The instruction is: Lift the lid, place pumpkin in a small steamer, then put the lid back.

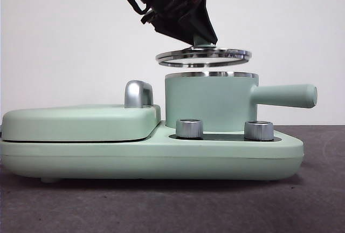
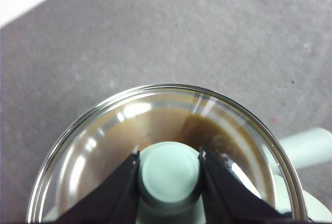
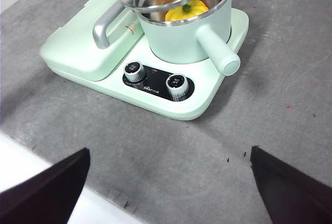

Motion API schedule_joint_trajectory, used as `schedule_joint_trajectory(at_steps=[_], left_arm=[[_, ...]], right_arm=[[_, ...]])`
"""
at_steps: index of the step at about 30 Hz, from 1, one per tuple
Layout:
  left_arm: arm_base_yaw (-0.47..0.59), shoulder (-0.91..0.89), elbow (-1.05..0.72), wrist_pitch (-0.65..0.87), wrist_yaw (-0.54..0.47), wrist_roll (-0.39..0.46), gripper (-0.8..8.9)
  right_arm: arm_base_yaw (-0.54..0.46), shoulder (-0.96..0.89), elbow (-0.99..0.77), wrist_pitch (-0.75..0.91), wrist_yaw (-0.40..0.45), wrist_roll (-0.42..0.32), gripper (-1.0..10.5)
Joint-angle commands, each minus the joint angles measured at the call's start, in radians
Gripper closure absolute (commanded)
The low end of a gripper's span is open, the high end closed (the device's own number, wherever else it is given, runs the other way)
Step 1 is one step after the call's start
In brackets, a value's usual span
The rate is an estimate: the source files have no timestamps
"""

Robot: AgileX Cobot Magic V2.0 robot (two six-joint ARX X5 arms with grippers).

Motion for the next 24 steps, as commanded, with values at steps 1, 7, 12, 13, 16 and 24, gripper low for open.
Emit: schedule_joint_trajectory(at_steps=[1, 7, 12, 13, 16, 24], left_arm=[[-0.010, 0.025, 0.040, 0.043, 0.005, 0.026, 8.08], [-0.012, 0.060, 0.040, 0.060, 0.005, 0.025, 8.08], [-0.016, 0.066, 0.040, 0.080, 0.005, 0.026, 8.08], [-0.016, 0.066, 0.040, 0.079, 0.005, 0.026, 8.08], [-0.016, 0.066, 0.040, 0.079, 0.005, 0.026, 8.08], [-0.021, 0.085, 0.040, 0.092, 0.005, 0.026, 8.08]], right_arm=[[0.008, 0.001, 0.005, 0.012, 0.000, 0.020, 4.6], [0.008, 0.001, 0.005, 0.012, 0.000, 0.047, 4.6], [0.008, 0.001, 0.005, 0.012, 0.000, 0.068, 4.6], [0.008, 0.001, 0.005, 0.012, 0.000, 0.068, 4.6], [0.008, 0.001, 0.005, 0.012, 0.000, 0.071, 4.6], [0.008, 0.001, 0.005, 0.012, -0.001, 0.074, 4.6]])
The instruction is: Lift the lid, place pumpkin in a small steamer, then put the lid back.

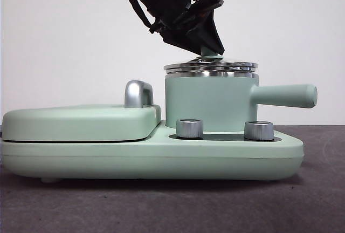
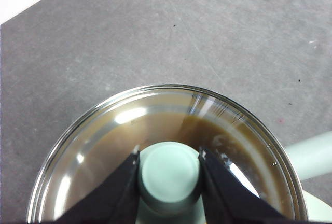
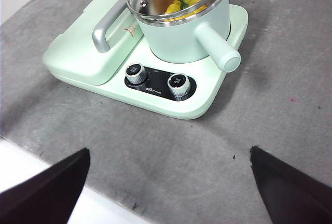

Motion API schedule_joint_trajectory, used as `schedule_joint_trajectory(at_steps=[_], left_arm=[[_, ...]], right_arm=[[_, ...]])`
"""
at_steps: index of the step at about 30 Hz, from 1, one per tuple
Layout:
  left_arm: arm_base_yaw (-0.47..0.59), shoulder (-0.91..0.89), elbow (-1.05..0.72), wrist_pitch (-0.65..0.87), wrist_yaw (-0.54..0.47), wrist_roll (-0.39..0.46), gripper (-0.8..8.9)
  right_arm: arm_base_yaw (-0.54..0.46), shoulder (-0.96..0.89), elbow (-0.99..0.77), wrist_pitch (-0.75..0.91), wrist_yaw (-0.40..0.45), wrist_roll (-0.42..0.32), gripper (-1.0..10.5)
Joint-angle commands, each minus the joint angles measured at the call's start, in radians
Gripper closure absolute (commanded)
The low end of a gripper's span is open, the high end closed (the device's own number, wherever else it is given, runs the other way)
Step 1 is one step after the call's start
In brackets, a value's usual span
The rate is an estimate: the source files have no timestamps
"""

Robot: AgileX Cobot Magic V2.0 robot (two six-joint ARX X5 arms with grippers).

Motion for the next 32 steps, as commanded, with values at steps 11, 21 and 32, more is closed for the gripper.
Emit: schedule_joint_trajectory(at_steps=[11, 21, 32], left_arm=[[-0.015, 0.059, 0.032, -0.001, -0.023, 0.051, 8.08], [-0.016, 0.059, 0.032, -0.010, -0.061, 0.064, 7.25], [-0.021, -0.050, 0.047, -0.103, -0.061, -0.050, 3.22]], right_arm=[[0.008, 0.001, 0.005, 0.011, 0.000, 0.030, 4.6], [0.008, 0.001, 0.005, 0.011, 0.000, 0.029, 4.6], [0.008, 0.001, 0.005, 0.011, 0.000, 0.029, 4.6]])
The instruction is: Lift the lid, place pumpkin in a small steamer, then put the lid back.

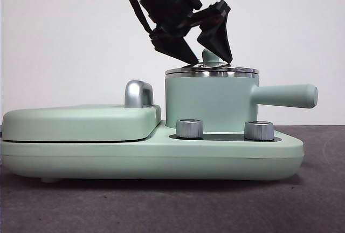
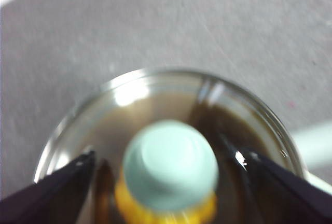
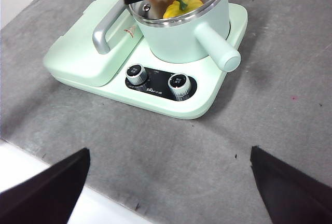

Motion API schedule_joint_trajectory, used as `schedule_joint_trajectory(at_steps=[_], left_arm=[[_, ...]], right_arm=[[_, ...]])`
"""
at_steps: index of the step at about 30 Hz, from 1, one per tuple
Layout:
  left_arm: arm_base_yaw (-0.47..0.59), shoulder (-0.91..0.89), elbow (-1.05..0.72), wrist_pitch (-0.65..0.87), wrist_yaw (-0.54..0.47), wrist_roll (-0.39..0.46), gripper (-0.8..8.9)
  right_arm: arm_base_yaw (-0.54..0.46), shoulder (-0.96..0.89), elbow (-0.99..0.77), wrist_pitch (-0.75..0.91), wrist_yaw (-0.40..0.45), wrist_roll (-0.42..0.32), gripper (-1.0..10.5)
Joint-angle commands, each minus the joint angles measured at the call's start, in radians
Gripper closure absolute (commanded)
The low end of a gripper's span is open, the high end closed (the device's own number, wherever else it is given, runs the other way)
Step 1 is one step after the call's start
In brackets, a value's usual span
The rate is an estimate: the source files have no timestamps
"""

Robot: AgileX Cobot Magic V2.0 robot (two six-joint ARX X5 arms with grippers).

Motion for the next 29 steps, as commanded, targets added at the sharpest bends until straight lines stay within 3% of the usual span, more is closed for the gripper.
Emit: schedule_joint_trajectory(at_steps=[1, 5, 8, 12, 20, 29], left_arm=[[-0.006, -0.076, 0.034, -0.046, -0.004, -0.052, 3.22], [-0.002, -0.186, 0.034, -0.240, 0.000, -0.079, 3.22], [0.000, -0.258, 0.033, -0.390, 0.075, -0.081, 3.31], [0.013, -0.362, 0.012, -0.515, 0.119, -0.087, 4.17], [0.019, -0.667, -0.268, -0.522, 0.118, -0.184, 4.17], [0.019, -1.120, -0.630, -0.480, 0.118, -0.433, 4.16]], right_arm=[[0.008, 0.001, 0.005, 0.011, 0.000, 0.010, 4.6], [0.008, 0.001, 0.005, 0.011, 0.000, 0.010, 4.6], [0.008, 0.001, 0.005, 0.011, -0.005, 0.010, 4.6], [0.008, 0.001, 0.005, 0.012, -0.035, 0.010, 4.6], [0.008, 0.002, 0.005, 0.016, -0.106, 0.009, 4.6], [0.008, 0.003, 0.004, 0.124, -0.138, -0.021, 4.6]])
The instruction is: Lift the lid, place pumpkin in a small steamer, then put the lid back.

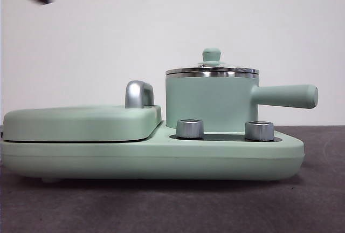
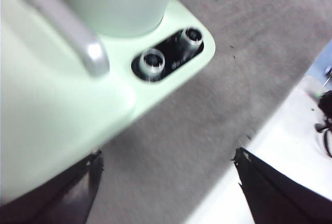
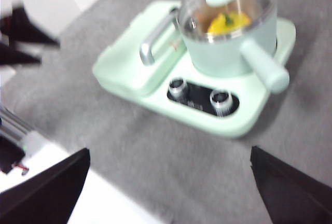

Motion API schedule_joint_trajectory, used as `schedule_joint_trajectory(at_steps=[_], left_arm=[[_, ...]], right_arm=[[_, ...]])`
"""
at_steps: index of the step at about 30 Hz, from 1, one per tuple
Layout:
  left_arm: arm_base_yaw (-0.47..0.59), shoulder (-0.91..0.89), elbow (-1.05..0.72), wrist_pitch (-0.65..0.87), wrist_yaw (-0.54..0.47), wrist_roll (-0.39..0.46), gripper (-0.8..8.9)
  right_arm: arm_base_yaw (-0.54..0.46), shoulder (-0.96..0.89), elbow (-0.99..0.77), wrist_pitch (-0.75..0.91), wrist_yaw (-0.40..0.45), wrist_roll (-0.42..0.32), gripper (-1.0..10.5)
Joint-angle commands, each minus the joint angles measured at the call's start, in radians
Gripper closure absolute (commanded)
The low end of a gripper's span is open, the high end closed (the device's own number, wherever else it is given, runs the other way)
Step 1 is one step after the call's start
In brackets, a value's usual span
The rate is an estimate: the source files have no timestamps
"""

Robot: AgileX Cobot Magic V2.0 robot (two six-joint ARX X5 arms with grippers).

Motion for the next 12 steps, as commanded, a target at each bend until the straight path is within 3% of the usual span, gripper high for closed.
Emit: schedule_joint_trajectory(at_steps=[1, 6, 7, 9, 10, 12], left_arm=[[-0.003, -0.148, -0.040, 0.009, 0.004, -0.117, 4.16], [-0.003, -0.333, -0.055, -0.016, -0.047, -0.134, 4.25], [-0.003, -0.365, -0.055, -0.028, -0.071, -0.134, 5.10], [-0.003, -0.404, -0.055, -0.056, -0.106, -0.133, 8.29], [-0.003, -0.422, -0.055, -0.075, -0.134, -0.133, 7.85], [-0.003, -0.443, -0.054, -0.109, -0.153, -0.134, 8.08]], right_arm=[[0.008, 0.004, 0.004, 0.042, -0.005, -0.016, 4.6], [0.008, 0.005, 0.004, 0.068, -0.016, -0.015, 4.6], [0.008, 0.005, 0.004, 0.076, -0.031, -0.014, 5.5], [0.008, 0.005, 0.004, 0.088, -0.055, -0.015, 9.7], [0.008, 0.005, 0.004, 0.096, -0.050, -0.013, 9.1], [0.007, 0.005, 0.004, 0.111, -0.046, -0.011, 9.4]])
